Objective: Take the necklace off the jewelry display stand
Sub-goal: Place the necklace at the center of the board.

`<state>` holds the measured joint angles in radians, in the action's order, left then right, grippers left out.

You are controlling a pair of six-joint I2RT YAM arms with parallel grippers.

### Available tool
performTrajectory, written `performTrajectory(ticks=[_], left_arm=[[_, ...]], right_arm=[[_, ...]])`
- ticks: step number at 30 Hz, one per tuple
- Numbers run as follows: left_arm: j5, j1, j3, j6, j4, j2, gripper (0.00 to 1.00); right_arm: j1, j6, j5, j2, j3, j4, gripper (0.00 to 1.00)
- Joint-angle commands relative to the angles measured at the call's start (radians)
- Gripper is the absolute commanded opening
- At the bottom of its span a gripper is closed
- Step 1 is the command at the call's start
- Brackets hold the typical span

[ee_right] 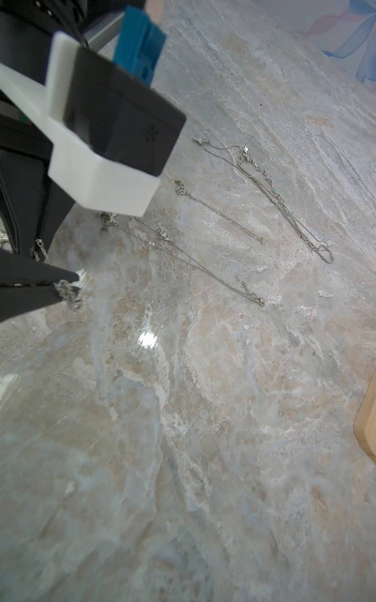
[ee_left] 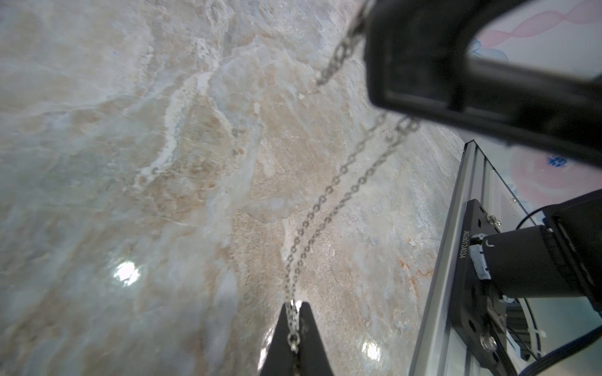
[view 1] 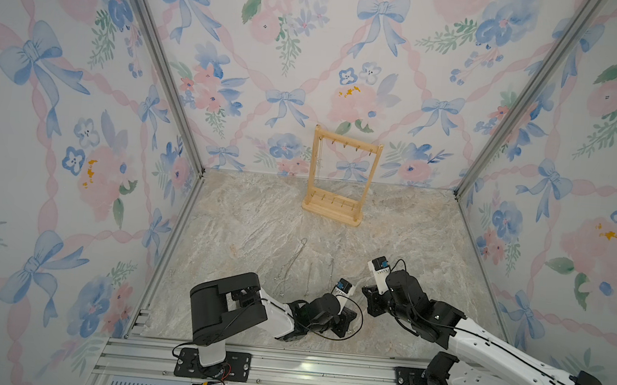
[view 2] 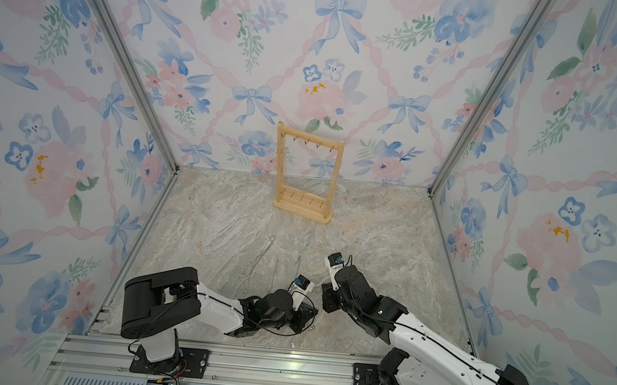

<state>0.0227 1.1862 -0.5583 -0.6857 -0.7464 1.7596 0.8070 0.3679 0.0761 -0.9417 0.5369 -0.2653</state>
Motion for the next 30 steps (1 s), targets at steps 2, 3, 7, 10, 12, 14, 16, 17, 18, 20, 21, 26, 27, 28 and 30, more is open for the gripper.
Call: performTrajectory(ticks=[2,3,7,10,12,14,16,17,18,20,21,26,27,28,30], left_arm=[[0.026,-0.026,-0.021,-0.001,-0.005,0.024,0.0],[0.023,-0.034,-0.023,-0.004,-0.006,0.029,0.0],[0.01,-0.05,-0.034,-0.007,-0.007,0.058,0.0],[0.002,-0.053,-0.047,-0.004,-0.006,0.078,0.0],[0.008,-0.055,-0.048,-0.005,-0.007,0.085,0.0],[0.025,-0.055,-0.045,-0.007,-0.006,0.083,0.0],[0.034,-0.058,-0.04,-0.007,-0.007,0.08,0.0],[0.035,-0.058,-0.039,-0.008,-0.007,0.083,0.03],[0.037,-0.058,-0.038,-0.007,-0.007,0.081,0.06],[0.037,-0.058,-0.037,-0.006,-0.007,0.078,0.12],[0.04,-0.059,-0.034,-0.006,-0.007,0.076,0.15],[0.06,-0.059,-0.014,-0.008,-0.007,0.053,0.2],[0.062,-0.057,-0.012,-0.01,-0.007,0.049,0.2],[0.062,-0.058,-0.009,-0.011,-0.007,0.047,0.21],[0.076,-0.056,0.002,-0.017,-0.008,0.035,0.24]], right_arm=[[-0.03,-0.022,0.023,-0.051,0.044,0.038,0.0],[-0.038,-0.02,0.022,-0.065,0.047,0.044,0.0],[-0.054,-0.032,0.014,-0.131,0.077,0.049,0.0],[-0.067,-0.034,0.015,-0.176,0.095,0.051,0.0],[-0.077,-0.031,0.009,-0.206,0.11,0.052,0.0],[-0.083,-0.032,0.003,-0.236,0.126,0.049,0.0],[-0.087,-0.033,0.001,-0.263,0.136,0.048,0.0],[-0.088,-0.035,-0.001,-0.276,0.144,0.048,0.0],[-0.089,-0.036,-0.002,-0.289,0.151,0.047,0.0],[-0.09,-0.038,-0.006,-0.309,0.162,0.045,0.0],[-0.089,-0.041,-0.007,-0.318,0.168,0.045,0.0],[-0.091,-0.043,-0.008,-0.345,0.179,0.043,0.0],[-0.091,-0.044,-0.009,-0.347,0.179,0.043,0.0],[-0.091,-0.044,-0.009,-0.349,0.181,0.042,0.0],[-0.091,-0.045,-0.008,-0.354,0.184,0.04,0.0]])
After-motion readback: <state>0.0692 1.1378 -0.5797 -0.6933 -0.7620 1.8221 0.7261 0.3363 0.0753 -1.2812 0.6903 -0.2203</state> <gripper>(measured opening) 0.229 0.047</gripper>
